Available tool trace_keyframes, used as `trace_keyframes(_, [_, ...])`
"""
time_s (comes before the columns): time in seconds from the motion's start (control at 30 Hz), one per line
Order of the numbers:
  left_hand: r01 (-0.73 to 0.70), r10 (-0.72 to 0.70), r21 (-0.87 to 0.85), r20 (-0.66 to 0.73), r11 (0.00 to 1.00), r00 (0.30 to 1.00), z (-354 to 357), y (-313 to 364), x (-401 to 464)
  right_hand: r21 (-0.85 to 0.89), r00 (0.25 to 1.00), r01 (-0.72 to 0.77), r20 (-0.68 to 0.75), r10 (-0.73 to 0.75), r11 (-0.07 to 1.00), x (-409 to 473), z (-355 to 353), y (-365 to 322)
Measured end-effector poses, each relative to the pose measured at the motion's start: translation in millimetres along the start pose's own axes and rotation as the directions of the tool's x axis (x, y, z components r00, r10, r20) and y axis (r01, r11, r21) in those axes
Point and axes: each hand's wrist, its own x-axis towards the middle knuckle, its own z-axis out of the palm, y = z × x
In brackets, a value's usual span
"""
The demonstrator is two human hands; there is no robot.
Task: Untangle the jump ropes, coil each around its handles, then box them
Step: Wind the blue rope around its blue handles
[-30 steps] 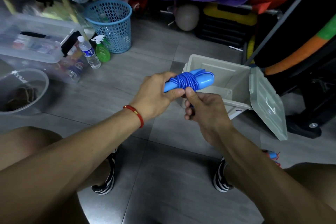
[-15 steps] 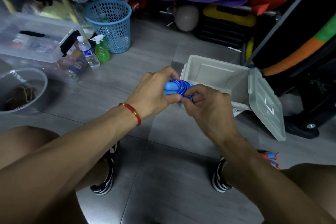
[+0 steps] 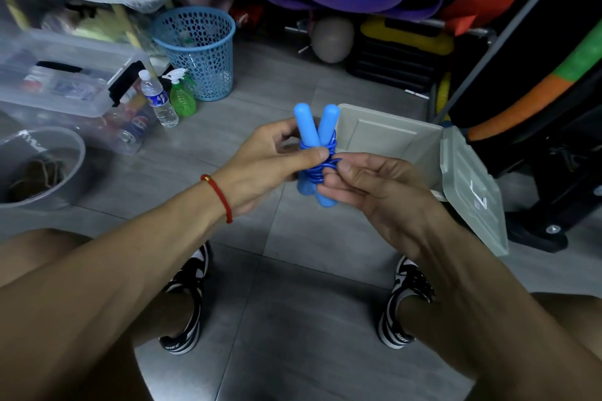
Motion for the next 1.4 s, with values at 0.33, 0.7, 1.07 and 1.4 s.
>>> trace_keyframes(0.33, [-0.013, 0.014, 0.026, -0.033, 1.000, 0.999, 14, 1, -3, -0.662, 0.880, 0.272, -0.121, -0.458, 0.698, 6, 7, 3])
trace_keyframes(0.7, [-0.013, 0.014, -0.004, 0.032, 1.000, 0.999, 7, 6, -7, -0.679, 0.810, 0.353, -0.122, -0.573, 0.644, 9, 11, 0])
trace_keyframes(1.07, [-0.106, 0.086, 0.180, 0.113, 0.978, 0.990, 1, 8, -3, -0.573, 0.882, 0.402, 0.031, -0.471, 0.714, 15, 0, -5])
trace_keyframes(1.4, [-0.095, 0.068, 0.195, 0.144, 0.976, 0.987, 0, 8, -1, -0.710, 0.803, 0.427, 0.013, -0.596, 0.560, 21, 6, 14])
